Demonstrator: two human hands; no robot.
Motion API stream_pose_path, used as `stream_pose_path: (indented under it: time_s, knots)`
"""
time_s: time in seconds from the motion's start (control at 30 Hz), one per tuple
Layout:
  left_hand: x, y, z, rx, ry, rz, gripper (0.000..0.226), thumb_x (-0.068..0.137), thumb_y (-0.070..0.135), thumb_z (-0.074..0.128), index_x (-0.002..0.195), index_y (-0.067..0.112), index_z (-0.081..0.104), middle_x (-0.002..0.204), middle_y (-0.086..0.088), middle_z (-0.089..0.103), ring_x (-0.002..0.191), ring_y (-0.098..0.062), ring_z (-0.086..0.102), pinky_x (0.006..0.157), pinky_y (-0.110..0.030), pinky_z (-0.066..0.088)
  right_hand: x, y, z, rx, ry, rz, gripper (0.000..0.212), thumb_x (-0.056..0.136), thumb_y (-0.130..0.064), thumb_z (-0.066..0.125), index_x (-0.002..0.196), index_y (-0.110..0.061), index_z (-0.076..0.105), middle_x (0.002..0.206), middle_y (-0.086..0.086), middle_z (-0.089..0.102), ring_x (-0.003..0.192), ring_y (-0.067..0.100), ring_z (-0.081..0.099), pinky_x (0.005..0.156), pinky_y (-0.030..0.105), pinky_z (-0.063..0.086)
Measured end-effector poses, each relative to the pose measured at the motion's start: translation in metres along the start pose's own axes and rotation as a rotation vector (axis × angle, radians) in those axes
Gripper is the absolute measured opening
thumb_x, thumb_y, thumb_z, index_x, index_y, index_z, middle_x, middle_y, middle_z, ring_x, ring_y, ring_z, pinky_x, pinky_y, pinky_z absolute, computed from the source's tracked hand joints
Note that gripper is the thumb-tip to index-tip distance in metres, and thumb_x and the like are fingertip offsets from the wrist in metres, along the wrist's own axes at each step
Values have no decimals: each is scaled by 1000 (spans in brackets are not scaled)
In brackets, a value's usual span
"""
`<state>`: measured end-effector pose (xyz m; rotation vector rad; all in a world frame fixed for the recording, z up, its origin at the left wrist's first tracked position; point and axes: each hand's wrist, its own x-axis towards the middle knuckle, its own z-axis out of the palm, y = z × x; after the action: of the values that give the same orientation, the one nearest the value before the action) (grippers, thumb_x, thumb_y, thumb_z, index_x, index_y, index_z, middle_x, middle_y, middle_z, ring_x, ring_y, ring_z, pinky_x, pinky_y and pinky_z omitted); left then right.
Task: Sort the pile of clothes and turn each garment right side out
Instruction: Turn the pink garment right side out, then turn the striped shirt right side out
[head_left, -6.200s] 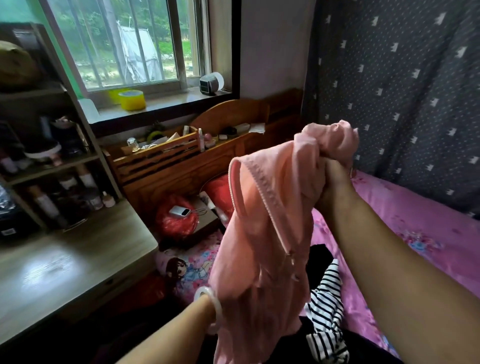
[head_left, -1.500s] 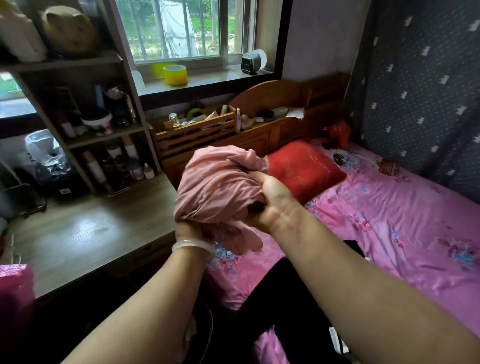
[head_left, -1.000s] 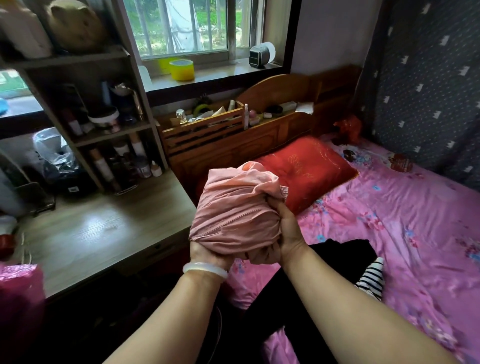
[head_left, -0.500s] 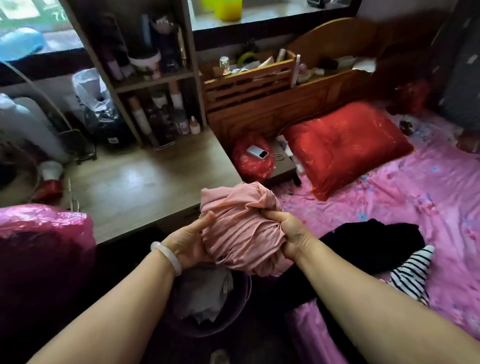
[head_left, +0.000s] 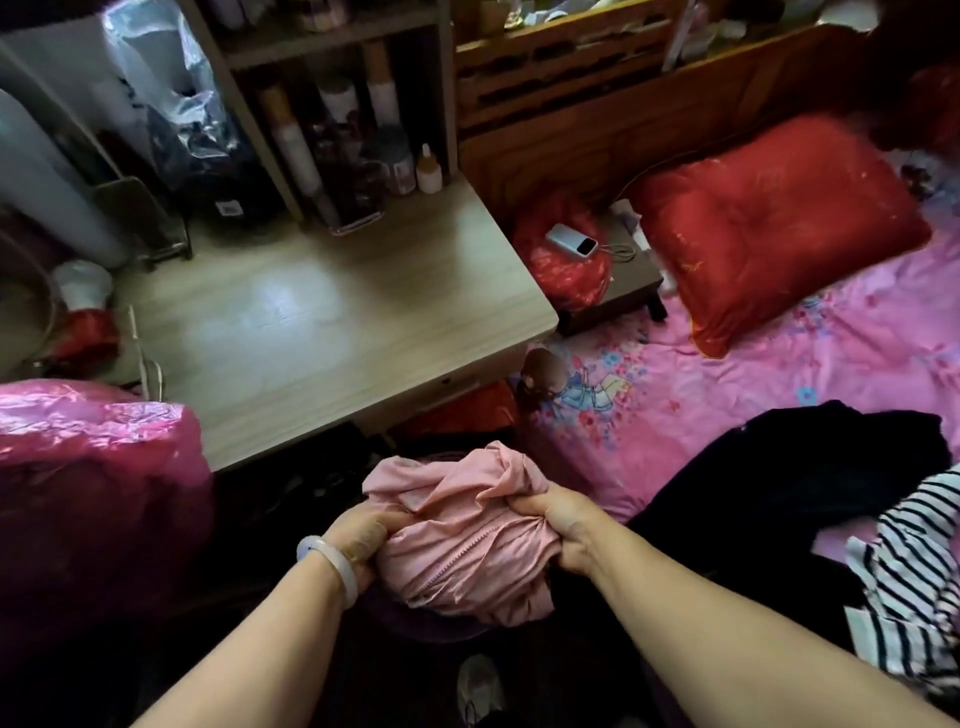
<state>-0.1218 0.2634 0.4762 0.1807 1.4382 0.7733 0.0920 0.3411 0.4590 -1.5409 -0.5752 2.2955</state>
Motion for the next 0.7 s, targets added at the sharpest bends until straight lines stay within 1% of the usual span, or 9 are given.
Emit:
stream_pose_path:
  time_s: [0.07,0.17,0.2,0.33,0.43,0.47,0.57,0.63,0.7]
  knots:
    - [20,-9,-12,93,45,-27,44,69,-11,66,112,0,66,107,-19,71,104,-33,66,98,-46,49,19,13,-2,-99,38,16,38,83,9,61,118,-5,63,109,22,68,92,32,68,90,46,53]
    - [52,-27,-34,210,277,-67,76,50,-4,81,121,2,57,107,-18,70,99,-35,67,92,-51,52,46,28,-12,-343,325,33,98,66,-5,85,147,-13,32,140,14,50,121,30,55,103,43,46]
    - [66,-34,-44,234,347,-75,80,51,-4,84,125,4,54,109,-18,68,100,-35,66,92,-50,52,52,30,-16,-356,412,23,106,63,-4,86,150,-17,26,144,13,45,126,29,50,106,42,43]
    - [79,-38,-50,317,444,-124,79,62,0,83,133,4,47,115,-20,65,104,-35,64,95,-47,50,60,29,-27,-225,472,8,98,68,5,79,149,-19,29,144,15,45,121,32,53,97,43,49]
    - [72,-32,-35,361,480,-125,63,74,-3,75,131,3,49,119,-22,62,109,-36,61,97,-46,49,55,25,-35,-202,463,-3,88,76,7,72,149,-17,30,140,15,48,107,26,57,74,31,51]
    - [73,-29,-29,360,488,-124,62,75,-2,74,131,4,50,119,-21,62,109,-36,61,97,-46,49,53,23,-40,-191,464,-4,86,77,8,70,149,-17,30,137,14,49,105,25,57,75,31,52]
    - [80,-20,-13,365,461,-86,59,76,4,73,131,9,52,119,-17,63,107,-33,61,97,-45,50,49,17,-55,-161,471,-12,79,82,9,64,149,-16,30,124,12,55,110,26,58,93,38,49]
    - [83,-11,4,384,435,-65,52,78,5,71,126,13,54,114,-15,64,99,-29,62,96,-44,51,44,13,-64,-134,465,-17,75,85,9,60,149,-15,29,121,14,58,110,29,60,88,37,51]
    - [82,-1,31,406,403,-18,45,81,4,68,121,19,54,94,-9,64,84,-24,62,90,-41,54,34,10,-77,-99,475,-22,71,87,9,58,149,-13,29,109,13,62,93,24,63,80,33,52]
